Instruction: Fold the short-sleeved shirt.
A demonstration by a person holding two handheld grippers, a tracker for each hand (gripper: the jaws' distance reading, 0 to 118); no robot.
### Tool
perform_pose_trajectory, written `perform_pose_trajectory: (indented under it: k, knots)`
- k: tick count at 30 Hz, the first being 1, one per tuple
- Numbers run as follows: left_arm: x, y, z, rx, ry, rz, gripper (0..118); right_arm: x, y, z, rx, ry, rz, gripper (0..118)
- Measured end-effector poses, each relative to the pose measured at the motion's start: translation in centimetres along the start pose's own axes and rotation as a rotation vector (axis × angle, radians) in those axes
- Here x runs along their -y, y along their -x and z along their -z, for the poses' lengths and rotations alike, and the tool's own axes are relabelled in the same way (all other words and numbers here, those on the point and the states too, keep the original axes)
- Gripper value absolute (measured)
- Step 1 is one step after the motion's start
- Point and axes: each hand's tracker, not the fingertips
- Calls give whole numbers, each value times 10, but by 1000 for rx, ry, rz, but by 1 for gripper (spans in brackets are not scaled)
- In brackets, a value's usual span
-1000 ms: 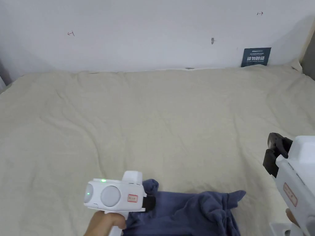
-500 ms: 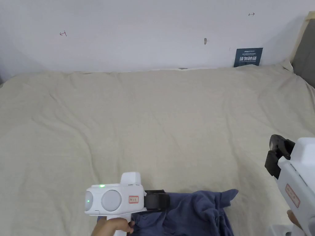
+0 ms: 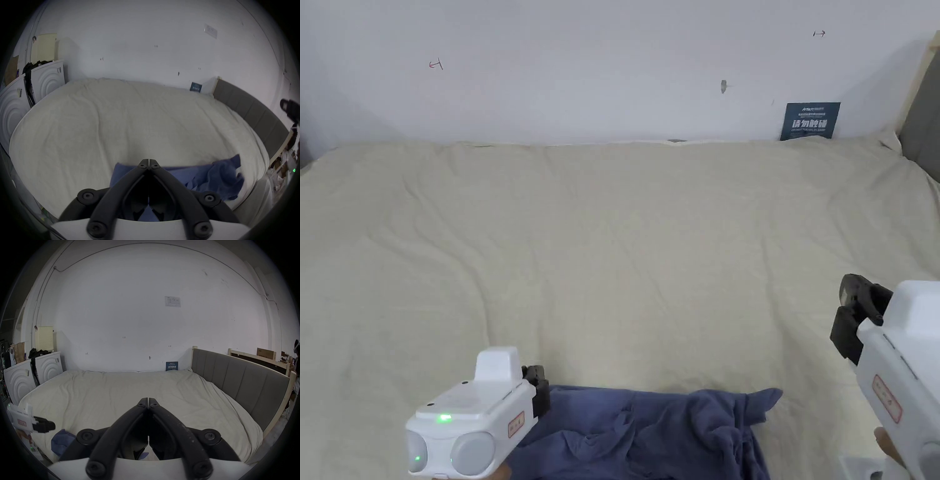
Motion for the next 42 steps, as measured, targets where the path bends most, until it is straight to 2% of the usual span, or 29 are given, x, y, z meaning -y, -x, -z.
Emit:
perform_pose_trajectory:
  k: [3, 7, 14, 20, 25, 28, 31, 35, 37, 39, 40, 42]
  knots:
    - [21, -2, 25, -15, 85, 71, 0, 1, -1, -1, 2, 3, 0, 2]
    - [39, -15, 36, 30, 188, 45, 0, 2, -6, -2, 13, 8, 3, 2]
    - [68, -61, 51, 126, 247, 100, 0, 4, -17, -1, 40, 21, 8, 2]
    - [78, -86, 62, 101, 231, 131, 0, 4, -20, -2, 56, 21, 6, 2]
    - [63, -71, 49, 143, 235, 59, 0, 3, -18, -3, 51, 18, 13, 2]
    - [38, -53, 31, 234, 189, -53, 0, 1, -14, -2, 41, 15, 7, 2]
    - [11, -28, 14, 301, 164, -96, 2, 0, -12, -1, 29, 13, 7, 2]
    - [-12, 21, 2, 354, 165, -239, 17, 0, -8, 2, 14, 14, 7, 2]
    - [-18, 47, 4, 378, 203, -314, 66, 0, -7, 2, 8, 15, 4, 2]
    - [-19, 67, 7, 369, 225, -350, 106, 1, -5, 4, 4, 18, 1, 2]
    - [-20, 77, 8, 357, 230, -358, 115, 1, -4, 4, 2, 21, 0, 2]
    - [-18, 94, 14, 328, 236, -373, 118, 2, -1, 6, -1, 26, 2, 2]
